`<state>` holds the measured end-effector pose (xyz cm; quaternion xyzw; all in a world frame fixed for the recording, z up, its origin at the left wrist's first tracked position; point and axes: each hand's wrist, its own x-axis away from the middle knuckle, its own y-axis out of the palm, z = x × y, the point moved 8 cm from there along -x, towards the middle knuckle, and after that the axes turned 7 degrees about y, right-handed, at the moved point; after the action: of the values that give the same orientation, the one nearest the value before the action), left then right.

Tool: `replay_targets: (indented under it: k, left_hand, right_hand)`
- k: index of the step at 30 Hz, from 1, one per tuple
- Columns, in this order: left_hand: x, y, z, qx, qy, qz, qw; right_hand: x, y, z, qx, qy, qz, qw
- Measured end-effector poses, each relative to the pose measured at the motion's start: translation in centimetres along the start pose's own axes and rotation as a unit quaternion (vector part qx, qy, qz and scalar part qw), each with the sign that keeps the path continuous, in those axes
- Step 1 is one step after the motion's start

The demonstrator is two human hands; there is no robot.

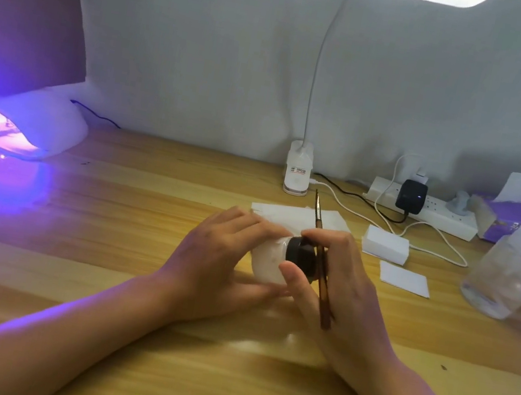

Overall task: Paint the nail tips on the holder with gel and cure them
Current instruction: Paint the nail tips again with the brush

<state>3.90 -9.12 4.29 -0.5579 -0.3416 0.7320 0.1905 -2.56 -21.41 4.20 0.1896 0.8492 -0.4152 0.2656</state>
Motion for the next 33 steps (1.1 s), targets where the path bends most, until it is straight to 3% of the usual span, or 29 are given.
replay_targets:
  k: [6, 8, 11, 16, 20, 26, 33]
  left_hand:
    - [0.0, -0.5, -0.6, 0.056, -0.034, 0.012, 0.998]
    - [0.0, -0.7, -1.1, 0.068, -0.050, 0.032, 0.996]
    - [0.2, -0.6, -2.1, 0.100, -0.087, 0.048, 0.990]
    - [0.6, -0.8, -3.5, 0.117, -0.136, 0.069, 0.981]
    - [0.6, -0.3, -2.9, 0.097, -0.110, 0.044, 0.988]
    - [0.5, -0.1, -2.3, 0.072, -0.081, 0.021, 0.994]
    - [0.5, -0.1, -1.9, 0.063, -0.080, 0.014, 0.995]
  right_hand:
    - [0.2, -1.4, -1.1, -0.030, -0.062, 0.048, 0.997]
    - [0.0, -2.2, -0.5, -0.057, -0.039, 0.084, 0.994]
    - [-0.5, -3.4, 2.2, -0.029, 0.064, 0.127, 0.989]
    - [-0.2, -3.8, 6.0, 0.000, 0.201, 0.107, 0.974]
    - [0.0, -4.7, 6.0, -0.001, 0.196, 0.134, 0.971]
    - [0.0, -3.3, 6.7, 0.073, 0.232, 0.064, 0.968]
    - [0.1, -3.7, 6.4, 0.144, 0.234, 0.089, 0.957]
